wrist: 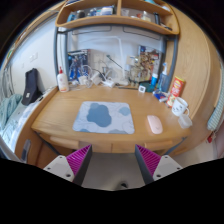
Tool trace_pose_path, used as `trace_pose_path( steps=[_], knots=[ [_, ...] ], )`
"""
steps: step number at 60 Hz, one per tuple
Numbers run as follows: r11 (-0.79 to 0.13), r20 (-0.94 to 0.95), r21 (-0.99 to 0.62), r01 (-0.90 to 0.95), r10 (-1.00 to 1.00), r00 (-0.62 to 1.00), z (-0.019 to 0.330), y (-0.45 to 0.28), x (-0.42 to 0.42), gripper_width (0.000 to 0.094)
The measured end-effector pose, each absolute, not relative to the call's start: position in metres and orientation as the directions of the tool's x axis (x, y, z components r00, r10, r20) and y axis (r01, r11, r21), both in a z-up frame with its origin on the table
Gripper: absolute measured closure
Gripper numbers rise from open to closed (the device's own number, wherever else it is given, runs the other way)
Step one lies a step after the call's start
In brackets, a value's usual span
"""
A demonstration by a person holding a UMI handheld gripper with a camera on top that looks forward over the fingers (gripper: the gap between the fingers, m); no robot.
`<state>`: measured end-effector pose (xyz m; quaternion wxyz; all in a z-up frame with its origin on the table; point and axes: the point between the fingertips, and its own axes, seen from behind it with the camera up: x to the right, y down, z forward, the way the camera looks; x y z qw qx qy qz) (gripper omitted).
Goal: Arrange mouse
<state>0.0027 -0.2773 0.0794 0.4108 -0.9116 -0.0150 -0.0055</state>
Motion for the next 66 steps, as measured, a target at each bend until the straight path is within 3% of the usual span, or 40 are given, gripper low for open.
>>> trace_pose_path(
  steps=[15, 43, 51, 54, 63, 64, 65, 66],
  knots=[
    [-0.709, 0.033, -0.702, -0.071, -0.132, 0.991, 0.017, -0.256, 0.132, 0.0098],
    [-0.693, -0.006, -0.718, -0.064, -0.085, 0.996, -0.017, -0.118, 0.198, 0.0116],
    [-0.688, -0.029, -0.723, -0.063, -0.061, 0.998, -0.018, -0.102, 0.199, 0.0251],
    [-0.684, -0.024, -0.727, -0.054, -0.054, 0.998, -0.018, -0.099, 0.200, 0.0486],
    [-0.708, -0.009, -0.704, -0.055, -0.068, 0.998, -0.019, -0.104, 0.200, 0.0557],
    [-0.712, -0.009, -0.699, -0.057, -0.071, 0.997, -0.020, -0.104, 0.200, 0.0526],
    [-0.717, -0.008, -0.694, -0.060, -0.075, 0.997, -0.020, -0.105, 0.200, 0.0606],
    [-0.724, -0.008, -0.687, -0.063, -0.079, 0.997, -0.021, -0.105, 0.200, 0.0623]
  ],
)
